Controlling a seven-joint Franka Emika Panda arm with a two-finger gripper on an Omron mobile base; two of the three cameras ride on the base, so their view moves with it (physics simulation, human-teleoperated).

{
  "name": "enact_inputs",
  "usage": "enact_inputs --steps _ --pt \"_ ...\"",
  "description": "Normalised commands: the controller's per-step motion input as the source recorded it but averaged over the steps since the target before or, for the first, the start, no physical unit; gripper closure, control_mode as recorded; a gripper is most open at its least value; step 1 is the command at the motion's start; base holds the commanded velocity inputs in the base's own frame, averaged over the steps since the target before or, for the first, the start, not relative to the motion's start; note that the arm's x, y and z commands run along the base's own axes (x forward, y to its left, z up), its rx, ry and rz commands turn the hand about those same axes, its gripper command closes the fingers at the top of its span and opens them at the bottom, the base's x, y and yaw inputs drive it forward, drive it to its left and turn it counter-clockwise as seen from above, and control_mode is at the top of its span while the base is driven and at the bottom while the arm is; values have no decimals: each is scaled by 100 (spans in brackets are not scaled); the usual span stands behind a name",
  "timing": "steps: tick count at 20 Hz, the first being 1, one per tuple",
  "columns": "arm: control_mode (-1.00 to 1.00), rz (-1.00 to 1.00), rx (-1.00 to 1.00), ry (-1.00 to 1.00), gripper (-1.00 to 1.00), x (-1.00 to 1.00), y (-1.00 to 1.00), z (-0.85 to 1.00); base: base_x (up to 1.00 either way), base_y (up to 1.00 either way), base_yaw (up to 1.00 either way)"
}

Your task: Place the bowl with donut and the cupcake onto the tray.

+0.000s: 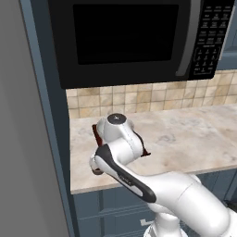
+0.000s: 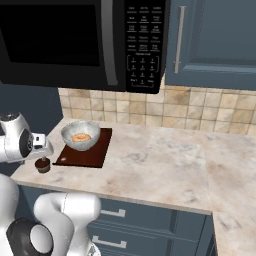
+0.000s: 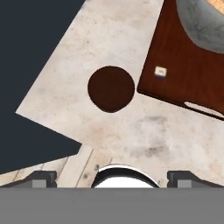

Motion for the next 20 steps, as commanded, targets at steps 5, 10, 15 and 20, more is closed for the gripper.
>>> enact_inputs --steps 5,10,15,20 --pt "-100 -5 0 5 -100 11 17 -8 0 0 0" --pt "-100 -5 0 -4 -100 15 13 -14 0 0 0" --pt "-100 -8 0 -4 -100 7 4 -22 0 0 0" --pt "-100 -10 0 0 -100 15 0 -21 0 0 0"
